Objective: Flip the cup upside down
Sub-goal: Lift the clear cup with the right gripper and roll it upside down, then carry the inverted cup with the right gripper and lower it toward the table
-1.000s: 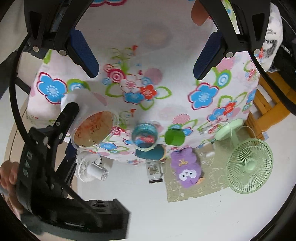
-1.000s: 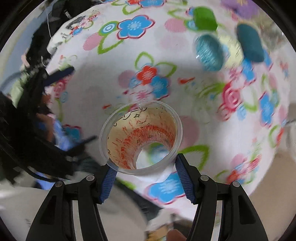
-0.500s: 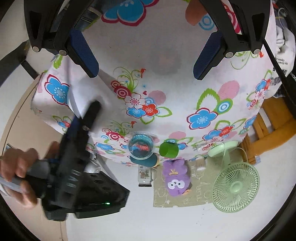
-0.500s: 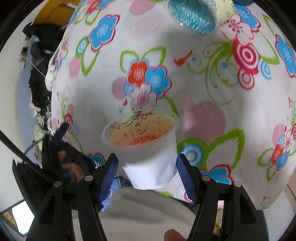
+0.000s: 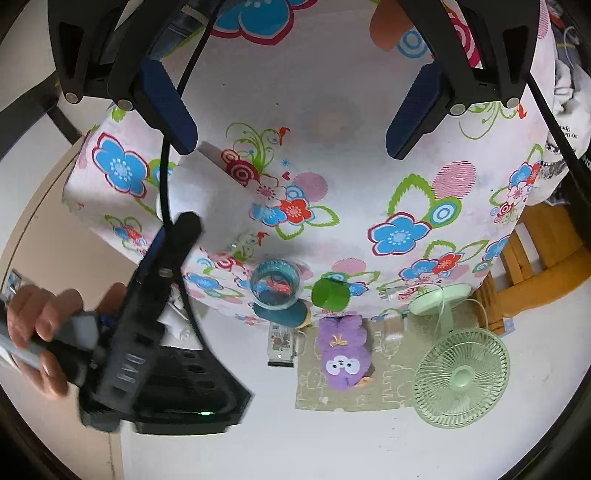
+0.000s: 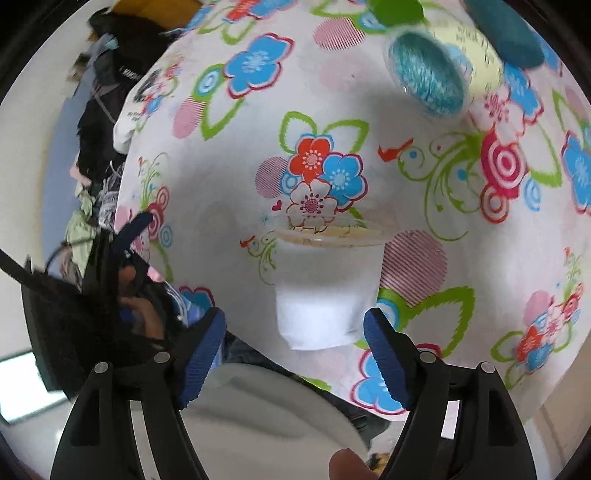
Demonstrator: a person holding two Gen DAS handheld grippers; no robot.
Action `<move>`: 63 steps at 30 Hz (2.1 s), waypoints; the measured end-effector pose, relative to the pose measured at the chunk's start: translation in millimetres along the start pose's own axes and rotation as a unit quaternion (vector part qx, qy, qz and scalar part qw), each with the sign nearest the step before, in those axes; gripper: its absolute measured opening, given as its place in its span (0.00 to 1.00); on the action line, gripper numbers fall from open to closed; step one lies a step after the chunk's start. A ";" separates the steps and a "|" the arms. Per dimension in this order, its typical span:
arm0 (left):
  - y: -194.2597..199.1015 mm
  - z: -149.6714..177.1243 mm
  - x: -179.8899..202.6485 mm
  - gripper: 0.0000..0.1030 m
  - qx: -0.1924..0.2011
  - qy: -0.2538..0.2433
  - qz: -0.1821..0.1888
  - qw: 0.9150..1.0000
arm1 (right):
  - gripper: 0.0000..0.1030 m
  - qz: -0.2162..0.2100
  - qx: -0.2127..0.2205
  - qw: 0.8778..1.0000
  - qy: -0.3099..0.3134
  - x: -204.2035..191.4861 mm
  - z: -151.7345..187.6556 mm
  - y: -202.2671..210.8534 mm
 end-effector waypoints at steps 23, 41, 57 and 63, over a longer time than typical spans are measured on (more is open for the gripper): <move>-26.6 -34.1 66.5 1.00 -0.010 0.073 0.000 0.997 | 1.00 0.141 0.311 0.939 0.047 57.7 155.9 67.7; -57.4 -37.7 116.5 1.00 -0.094 0.153 -0.058 0.982 | 1.00 0.133 0.379 0.910 0.103 67.1 181.9 54.0; -101.1 -12.3 107.8 1.00 -0.161 0.151 -0.129 0.967 | 1.00 0.102 0.409 0.902 0.097 79.0 200.0 42.8; -108.6 -8.4 100.4 1.00 -0.171 0.136 -0.153 0.964 | 1.00 0.099 0.414 0.897 0.120 67.6 203.2 39.6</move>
Point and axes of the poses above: each gripper's, at about its wrist camera, not at the fingertips, and y roughly against the way its jaws point, x to its right, z to its underside, the point moved 7 cm from there along -y, roughly the way its jaws point, and after that the axes turned 15 degrees about y, right-handed, at the moved point
